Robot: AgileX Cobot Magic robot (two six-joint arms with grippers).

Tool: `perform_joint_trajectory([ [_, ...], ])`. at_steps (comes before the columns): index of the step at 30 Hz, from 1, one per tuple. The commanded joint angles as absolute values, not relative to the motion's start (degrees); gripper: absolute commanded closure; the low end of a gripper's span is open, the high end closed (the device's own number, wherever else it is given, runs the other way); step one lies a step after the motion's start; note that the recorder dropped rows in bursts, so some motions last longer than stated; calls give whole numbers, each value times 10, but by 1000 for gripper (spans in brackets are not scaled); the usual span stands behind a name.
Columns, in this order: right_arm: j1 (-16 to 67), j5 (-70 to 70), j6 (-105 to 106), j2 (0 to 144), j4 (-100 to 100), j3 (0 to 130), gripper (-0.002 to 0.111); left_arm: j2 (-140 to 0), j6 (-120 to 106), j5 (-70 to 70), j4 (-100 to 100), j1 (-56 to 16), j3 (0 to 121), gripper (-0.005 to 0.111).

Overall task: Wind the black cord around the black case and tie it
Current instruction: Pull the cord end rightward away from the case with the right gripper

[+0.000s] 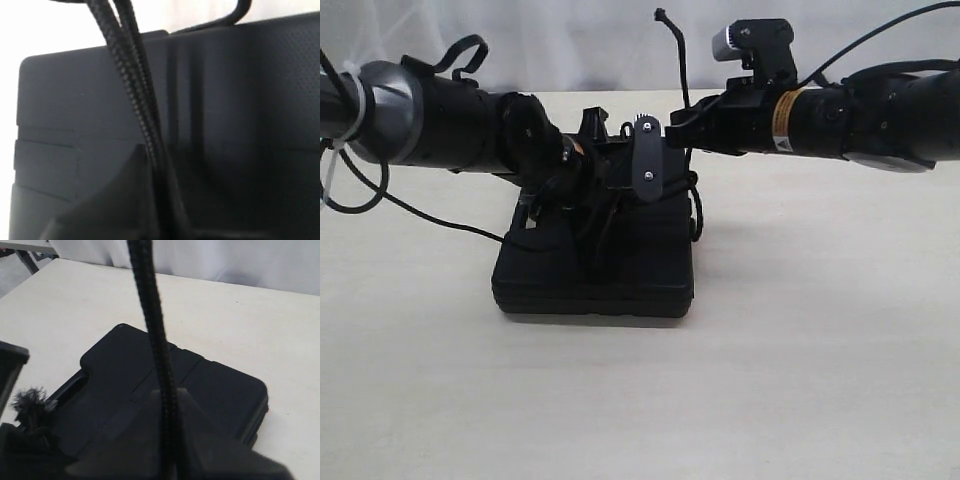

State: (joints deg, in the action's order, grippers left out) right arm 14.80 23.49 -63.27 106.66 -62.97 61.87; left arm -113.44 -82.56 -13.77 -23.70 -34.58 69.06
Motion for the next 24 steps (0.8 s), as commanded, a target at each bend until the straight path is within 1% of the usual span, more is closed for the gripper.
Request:
perform_joint_trajectory([
  [1, 145, 205, -602, 1037, -598, 618, 104, -1128, -831, -134, -230, -347, 693, 107],
  [10, 145, 193, -557, 1011, -561, 611, 104, -1137, -863, -149, -230, -347, 693, 107],
  [13, 145, 187, -538, 1006, -561, 611, 104, -1156, -893, -113, -231, -347, 693, 107],
  [15, 145, 154, -480, 996, -529, 611, 104, -1163, -894, -96, -231, -347, 693, 107],
  [16, 145, 125, -411, 991, -478, 611, 104, -1163, -894, -84, -231, -347, 693, 107],
  [19, 126, 102, -321, 997, -368, 611, 104, -1163, -894, -59, -231, -347, 693, 107],
  [24, 61, 90, -325, 1033, -336, 611, 104, -1163, -894, -52, -231, -347, 693, 107],
])
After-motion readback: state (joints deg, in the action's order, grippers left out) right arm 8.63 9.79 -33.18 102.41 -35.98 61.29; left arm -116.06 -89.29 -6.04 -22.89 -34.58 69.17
